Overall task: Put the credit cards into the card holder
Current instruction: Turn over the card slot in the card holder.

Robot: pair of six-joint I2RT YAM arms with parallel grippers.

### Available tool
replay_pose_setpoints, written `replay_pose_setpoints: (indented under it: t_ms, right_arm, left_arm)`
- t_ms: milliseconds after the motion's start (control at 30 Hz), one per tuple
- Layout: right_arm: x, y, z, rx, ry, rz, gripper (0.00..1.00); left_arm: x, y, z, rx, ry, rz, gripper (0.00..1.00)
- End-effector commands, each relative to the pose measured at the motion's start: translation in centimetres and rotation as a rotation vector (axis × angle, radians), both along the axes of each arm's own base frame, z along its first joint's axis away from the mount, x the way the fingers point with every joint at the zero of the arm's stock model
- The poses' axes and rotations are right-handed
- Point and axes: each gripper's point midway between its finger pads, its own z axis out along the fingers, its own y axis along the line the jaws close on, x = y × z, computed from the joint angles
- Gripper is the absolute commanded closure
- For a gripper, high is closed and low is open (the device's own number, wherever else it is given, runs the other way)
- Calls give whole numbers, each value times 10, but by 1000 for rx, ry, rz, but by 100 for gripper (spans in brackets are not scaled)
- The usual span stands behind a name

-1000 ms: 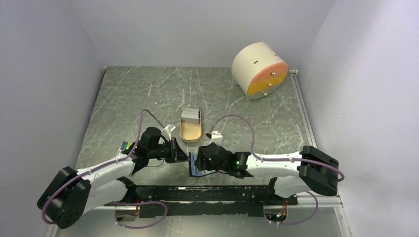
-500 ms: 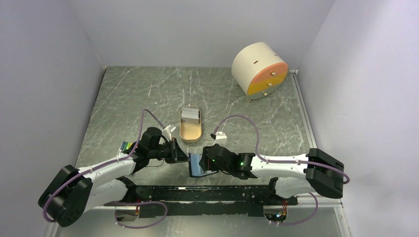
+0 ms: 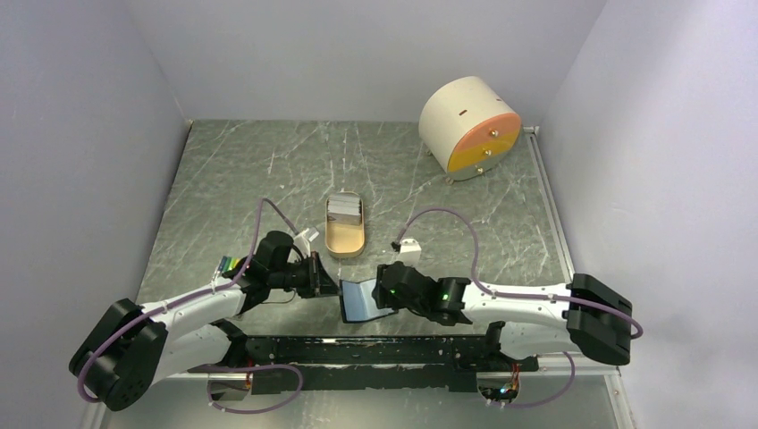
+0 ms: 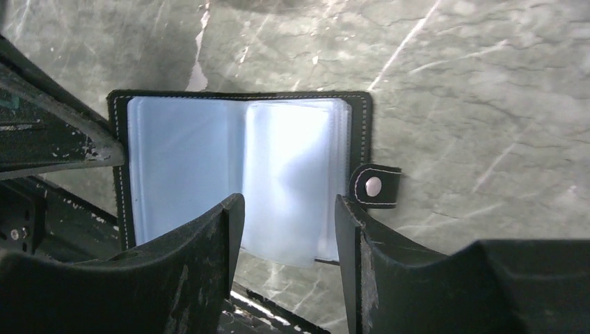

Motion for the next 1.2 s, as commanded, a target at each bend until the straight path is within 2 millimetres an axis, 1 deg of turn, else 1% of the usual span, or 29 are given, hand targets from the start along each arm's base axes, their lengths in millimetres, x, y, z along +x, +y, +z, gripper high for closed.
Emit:
replay_pose_setpoints:
  t_ms: [0, 67, 167, 233, 300, 367, 433, 500, 567, 633, 700, 767, 867, 900, 933, 967, 1000, 1100, 1167]
  right_arm:
    - [7, -28, -5, -58, -23, -75, 46]
    - [9, -30, -1, -50, -33, -80, 46]
    - [12, -19, 19, -1, -86, -22, 45]
    - [21, -13, 32, 22, -129, 25, 45]
    - [36, -12, 43, 10, -169, 45, 43]
    - [50, -9, 52, 11, -216, 103, 42]
    - [66, -8, 64, -1, -273, 140, 41]
    - [85, -5, 81, -51, -368, 179, 40]
    - [103, -1, 91, -120, -450, 218, 38]
    - [120, 7, 100, -192, -523, 277, 37]
    - [140, 15, 107, -241, -576, 294, 36]
    - [159, 25, 108, -271, -607, 337, 38]
    - [182, 42, 100, -344, -650, 419, 38]
    - [187, 48, 96, -359, -657, 467, 38]
    - [190, 53, 87, -392, -665, 525, 38]
    - [196, 61, 93, -396, -697, 552, 37]
    - [200, 68, 95, -405, -724, 580, 36]
    - [209, 78, 88, -451, -789, 652, 34]
    - [212, 85, 80, -471, -814, 712, 33]
  left_arm:
    - [-2, -1, 3, 4, -11, -43, 91]
    - [-3, -3, 3, 0, -8, -60, 91]
    - [-5, -4, 1, -3, -1, -77, 91]
    - [-7, -4, 0, -6, 7, -86, 91]
    - [-7, -3, 2, -4, 9, -74, 91]
    - [-4, 0, 2, 16, 14, -40, 91]
    - [-1, 4, 0, 46, 19, -15, 91]
    - [-2, 7, -3, 79, 40, -5, 91]
    - [-3, 9, -4, 86, 49, -1, 91]
    - [-3, 11, -4, 88, 48, 11, 91]
    - [-3, 12, -4, 91, 47, 21, 91]
    - [-4, 13, -4, 87, 46, 26, 91]
    - [-4, 16, -6, 95, 43, 46, 91]
    - [-3, 16, -6, 95, 40, 47, 91]
    - [-2, 17, -5, 99, 36, 52, 91]
    - [-3, 18, -6, 104, 38, 55, 91]
    - [-3, 18, -6, 104, 35, 59, 91]
    - [-3, 20, -5, 106, 29, 63, 91]
    - [-4, 22, -5, 112, 28, 66, 91]
